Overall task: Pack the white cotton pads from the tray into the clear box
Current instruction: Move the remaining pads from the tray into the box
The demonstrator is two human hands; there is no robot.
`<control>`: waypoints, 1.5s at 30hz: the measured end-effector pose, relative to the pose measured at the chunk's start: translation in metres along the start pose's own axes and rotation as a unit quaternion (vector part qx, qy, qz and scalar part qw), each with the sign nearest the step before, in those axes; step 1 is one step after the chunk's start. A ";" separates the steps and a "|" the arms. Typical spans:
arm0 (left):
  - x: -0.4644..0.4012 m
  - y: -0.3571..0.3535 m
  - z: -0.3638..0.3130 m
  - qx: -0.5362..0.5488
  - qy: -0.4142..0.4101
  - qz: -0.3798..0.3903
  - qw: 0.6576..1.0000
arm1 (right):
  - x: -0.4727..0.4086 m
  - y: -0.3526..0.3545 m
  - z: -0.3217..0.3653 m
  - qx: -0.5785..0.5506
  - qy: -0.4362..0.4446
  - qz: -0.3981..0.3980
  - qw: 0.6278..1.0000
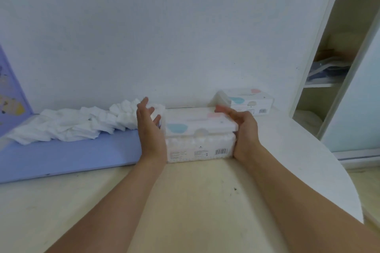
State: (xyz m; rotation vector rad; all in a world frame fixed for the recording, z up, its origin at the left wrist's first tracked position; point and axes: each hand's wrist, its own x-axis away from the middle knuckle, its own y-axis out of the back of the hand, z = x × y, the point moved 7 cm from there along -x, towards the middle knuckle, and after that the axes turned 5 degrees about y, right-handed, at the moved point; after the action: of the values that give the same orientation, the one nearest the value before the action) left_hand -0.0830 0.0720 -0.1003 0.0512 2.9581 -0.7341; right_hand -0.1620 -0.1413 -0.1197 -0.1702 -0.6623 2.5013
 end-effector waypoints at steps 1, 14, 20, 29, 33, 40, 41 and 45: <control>0.002 -0.001 -0.001 -0.005 0.004 0.024 1.000 | 0.002 -0.001 0.002 -0.007 0.002 0.010 1.000; 0.027 -0.008 -0.008 -0.467 -0.198 0.191 0.841 | 0.040 -0.027 0.027 0.662 0.174 0.199 0.701; 0.021 -0.005 -0.003 -0.490 -0.125 0.283 0.815 | 0.044 -0.032 0.023 0.701 0.200 0.278 0.626; 0.011 0.000 0.007 -0.483 -0.134 0.303 0.811 | 0.044 -0.044 0.008 0.765 0.245 0.240 0.545; 0.002 0.002 0.010 -0.483 -0.134 0.289 0.816 | 0.046 -0.051 -0.003 0.788 0.256 0.195 0.525; -0.015 0.011 0.023 -0.457 -0.110 0.222 0.854 | 0.000 -0.064 -0.002 0.786 0.289 0.158 0.522; -0.017 0.011 0.023 -0.450 -0.102 0.205 0.863 | -0.009 -0.069 -0.003 0.781 0.300 0.164 0.523; -0.021 0.015 0.021 -0.484 -0.099 0.165 0.853 | -0.053 -0.087 -0.011 0.763 0.316 0.175 0.536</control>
State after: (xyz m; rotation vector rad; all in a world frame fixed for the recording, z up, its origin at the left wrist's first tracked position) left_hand -0.0591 0.0747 -0.1238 0.3600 2.6408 0.7625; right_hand -0.0731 -0.1017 -0.0872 -0.4804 1.9817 2.0961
